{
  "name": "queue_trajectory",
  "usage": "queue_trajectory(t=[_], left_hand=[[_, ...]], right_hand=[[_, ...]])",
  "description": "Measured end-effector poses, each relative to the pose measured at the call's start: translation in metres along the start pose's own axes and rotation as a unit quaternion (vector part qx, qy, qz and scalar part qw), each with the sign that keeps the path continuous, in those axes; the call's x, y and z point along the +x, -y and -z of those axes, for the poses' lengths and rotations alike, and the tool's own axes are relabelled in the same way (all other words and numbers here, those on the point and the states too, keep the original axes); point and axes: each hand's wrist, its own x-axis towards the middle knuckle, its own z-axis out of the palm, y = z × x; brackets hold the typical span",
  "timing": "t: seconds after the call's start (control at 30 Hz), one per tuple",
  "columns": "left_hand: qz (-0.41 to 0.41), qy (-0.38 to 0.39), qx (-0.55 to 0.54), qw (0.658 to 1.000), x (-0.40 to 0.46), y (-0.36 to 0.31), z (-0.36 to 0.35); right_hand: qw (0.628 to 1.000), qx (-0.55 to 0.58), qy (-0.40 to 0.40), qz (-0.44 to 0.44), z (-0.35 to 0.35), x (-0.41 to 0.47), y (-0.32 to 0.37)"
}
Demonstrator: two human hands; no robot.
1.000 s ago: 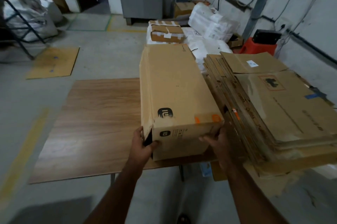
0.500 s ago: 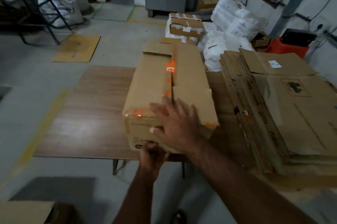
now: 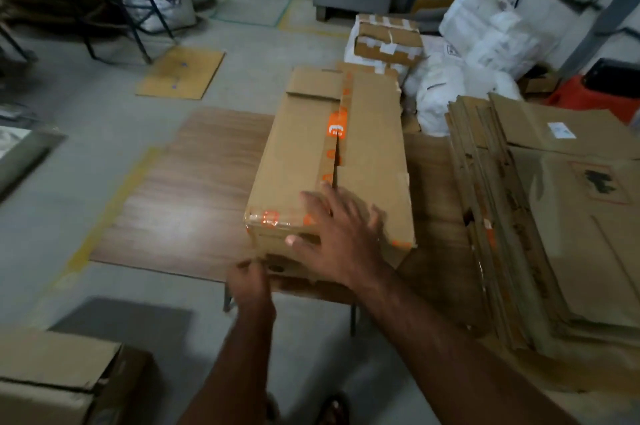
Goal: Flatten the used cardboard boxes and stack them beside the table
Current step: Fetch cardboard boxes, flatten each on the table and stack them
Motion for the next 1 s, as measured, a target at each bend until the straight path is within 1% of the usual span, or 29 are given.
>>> queue_trajectory(t=[0.03,0.07,0.1,0.13,0.17,0.23,0.3,0.37,0.4,0.47,0.5,0.53,0.57,0.6,0.63,0.67,0.7,0.73,0.77,0.8,0.93,1.0], left_hand=[[-0.032,-0.059,0.004,0.998,0.008,-0.020,0.005],[-0.063,-0.101,0.011,0.993,0.012,-0.048,0.006],[-0.094,-0.121,0.015,0.988,0.011,-0.080,0.003],[-0.125,-0.101,0.016,0.987,0.015,-0.107,-0.003],[-0.161,-0.066,0.029,0.984,0.017,-0.133,-0.013],[-0.197,0.033,0.135,0.971,0.017,-0.179,-0.044],[-0.181,0.112,0.235,0.948,0.020,-0.206,-0.074],[-0.127,0.142,0.261,0.946,0.025,-0.211,-0.095],[-0.090,0.145,0.251,0.953,0.027,-0.210,-0.101],[-0.041,0.116,0.232,0.965,0.034,-0.205,-0.110],[-0.049,0.087,0.235,0.967,0.038,-0.206,-0.114],[-0.078,0.047,0.256,0.962,0.040,-0.211,-0.114],[-0.122,0.012,0.293,0.948,0.043,-0.216,-0.113],[-0.181,0.003,0.362,0.915,0.046,-0.226,-0.109],[-0.260,0.031,0.434,0.862,0.052,-0.236,-0.106],[-0.332,0.076,0.498,0.798,0.055,-0.249,-0.104],[-0.375,0.114,0.514,0.763,0.062,-0.262,-0.104],[-0.380,0.144,0.508,0.760,0.066,-0.273,-0.109],[-0.376,0.161,0.500,0.763,0.071,-0.282,-0.118],[-0.379,0.173,0.508,0.754,0.075,-0.288,-0.131],[-0.409,0.246,0.612,0.631,0.078,-0.284,-0.174],[-0.409,0.286,0.644,0.579,0.096,-0.265,-0.176]], right_hand=[[0.997,0.071,-0.032,-0.024,0.015,0.007,-0.006],[0.985,0.140,-0.075,-0.061,0.028,0.019,-0.016],[0.970,0.187,-0.114,-0.105,0.039,0.033,-0.030],[0.956,0.208,-0.136,-0.153,0.050,0.050,-0.046],[0.947,0.211,-0.133,-0.203,0.059,0.067,-0.062],[0.932,0.202,-0.084,-0.290,0.070,0.094,-0.092],[0.907,0.254,-0.025,-0.334,0.071,0.109,-0.115],[0.880,0.330,0.016,-0.340,0.067,0.112,-0.126],[0.874,0.342,0.024,-0.343,0.065,0.112,-0.126],[0.873,0.341,0.017,-0.347,0.061,0.112,-0.121],[0.873,0.338,0.010,-0.352,0.062,0.110,-0.114],[0.872,0.334,0.002,-0.357,0.064,0.106,-0.103],[0.873,0.334,-0.009,-0.355,0.066,0.099,-0.091],[0.873,0.334,-0.018,-0.356,0.068,0.088,-0.076],[0.872,0.336,-0.030,-0.355,0.068,0.075,-0.060],[0.867,0.346,-0.042,-0.355,0.067,0.060,-0.041],[0.855,0.374,-0.053,-0.356,0.066,0.044,-0.022],[0.831,0.421,-0.061,-0.359,0.066,0.028,0.000],[0.801,0.470,-0.061,-0.366,0.063,0.016,0.024],[0.770,0.513,-0.050,-0.377,0.056,0.010,0.044],[0.655,0.631,0.008,-0.416,0.019,0.015,0.116],[0.616,0.663,0.015,-0.426,0.003,0.026,0.138]])
